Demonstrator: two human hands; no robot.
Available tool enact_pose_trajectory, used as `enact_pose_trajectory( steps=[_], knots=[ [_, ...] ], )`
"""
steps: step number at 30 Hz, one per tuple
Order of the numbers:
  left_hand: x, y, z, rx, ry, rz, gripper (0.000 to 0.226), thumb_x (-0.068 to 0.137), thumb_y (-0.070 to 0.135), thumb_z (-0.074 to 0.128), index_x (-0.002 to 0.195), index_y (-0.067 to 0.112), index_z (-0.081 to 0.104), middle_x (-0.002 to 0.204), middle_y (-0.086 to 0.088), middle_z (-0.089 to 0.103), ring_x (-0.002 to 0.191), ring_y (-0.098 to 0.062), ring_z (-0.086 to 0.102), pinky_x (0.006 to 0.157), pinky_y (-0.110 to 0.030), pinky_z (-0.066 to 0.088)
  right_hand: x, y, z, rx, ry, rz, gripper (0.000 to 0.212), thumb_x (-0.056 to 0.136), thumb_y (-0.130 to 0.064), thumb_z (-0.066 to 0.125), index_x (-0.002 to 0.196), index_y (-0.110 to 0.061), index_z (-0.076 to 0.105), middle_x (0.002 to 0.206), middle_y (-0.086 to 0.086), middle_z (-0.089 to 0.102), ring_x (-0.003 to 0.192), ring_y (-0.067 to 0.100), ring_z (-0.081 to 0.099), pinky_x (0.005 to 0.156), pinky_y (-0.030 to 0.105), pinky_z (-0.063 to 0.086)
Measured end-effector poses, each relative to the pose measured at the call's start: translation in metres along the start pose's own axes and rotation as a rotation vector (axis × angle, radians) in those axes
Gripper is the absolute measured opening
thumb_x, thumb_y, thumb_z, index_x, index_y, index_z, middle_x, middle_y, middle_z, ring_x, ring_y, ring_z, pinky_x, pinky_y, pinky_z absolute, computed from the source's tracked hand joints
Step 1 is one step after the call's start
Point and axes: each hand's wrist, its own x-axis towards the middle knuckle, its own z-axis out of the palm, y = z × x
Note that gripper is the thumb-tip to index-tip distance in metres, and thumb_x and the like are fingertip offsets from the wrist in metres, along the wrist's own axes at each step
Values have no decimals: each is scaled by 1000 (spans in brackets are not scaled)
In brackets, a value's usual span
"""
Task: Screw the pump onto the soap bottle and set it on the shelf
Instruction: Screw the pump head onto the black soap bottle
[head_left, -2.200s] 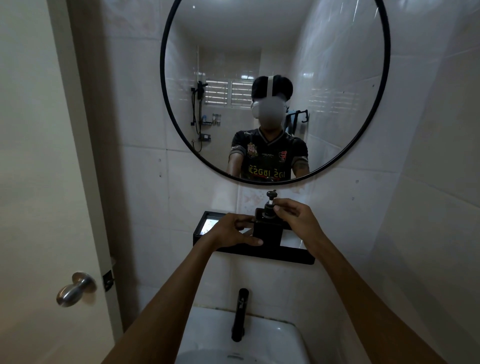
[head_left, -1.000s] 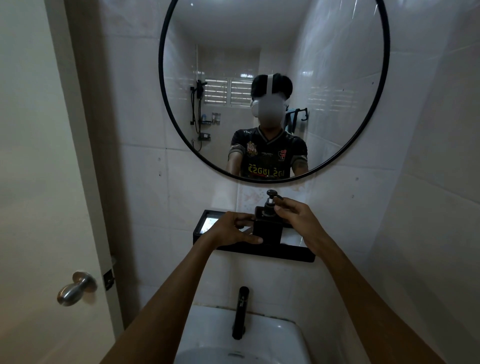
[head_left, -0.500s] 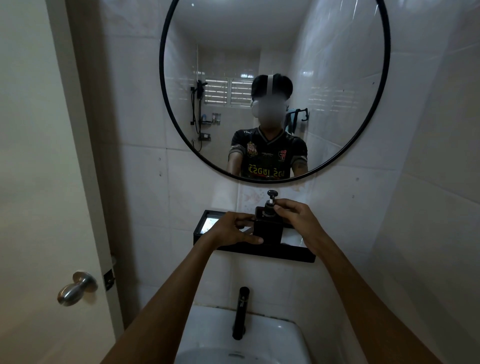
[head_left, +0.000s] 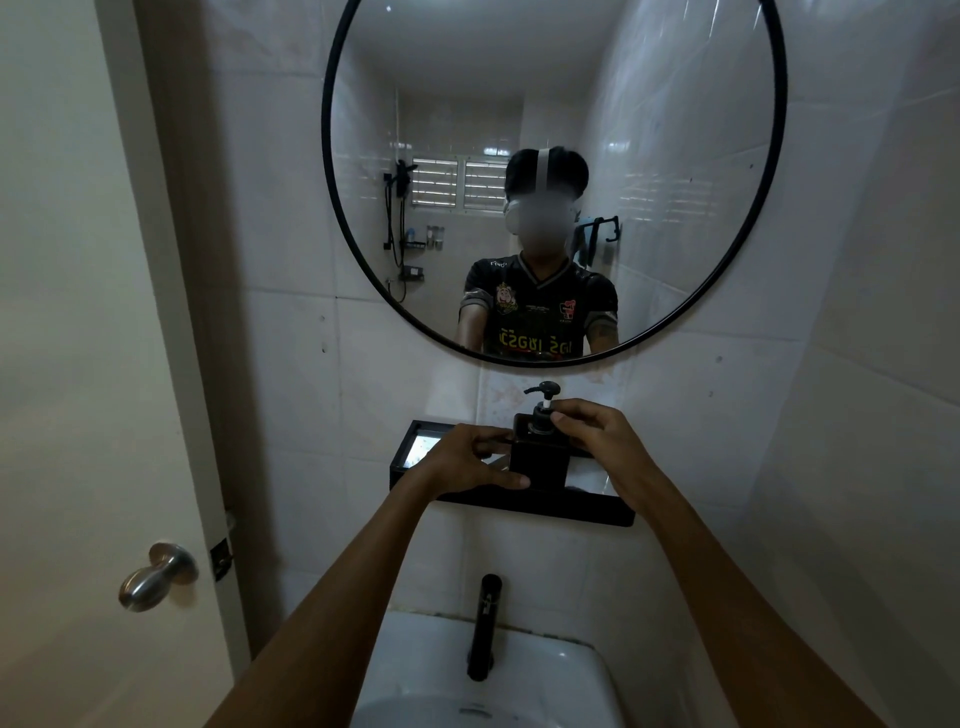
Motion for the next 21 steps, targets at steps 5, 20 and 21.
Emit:
enact_pose_trajectory(
  steps=[5,20,21],
  knots=[
    [0,-2,-1,0,-5,6,70,72,28,90,137,23,64,126,3,74,124,-12,64,112,-39,46,1,1,0,24,13,18,19,93,-13,64,109,-9,73,108,6,76,102,14,70,87,22,51],
    [1,-4,0,-1,-3,9,72,72,29,91,138,24,64,127,5,73,124,-11,64,113,-38,46,1,-2,0,23,1,30,21,92,-14,66,112,-14,72,107,3,76,102,11,70,82,18,51],
    [1,-4,0,1,-2,12,71,72,29,90,138,24,64,127,5,73,124,-11,64,112,-38,46,1,-2,0,22,2,32,23,93,-13,65,115,-14,72,107,1,76,103,10,70,82,18,51]
  ],
)
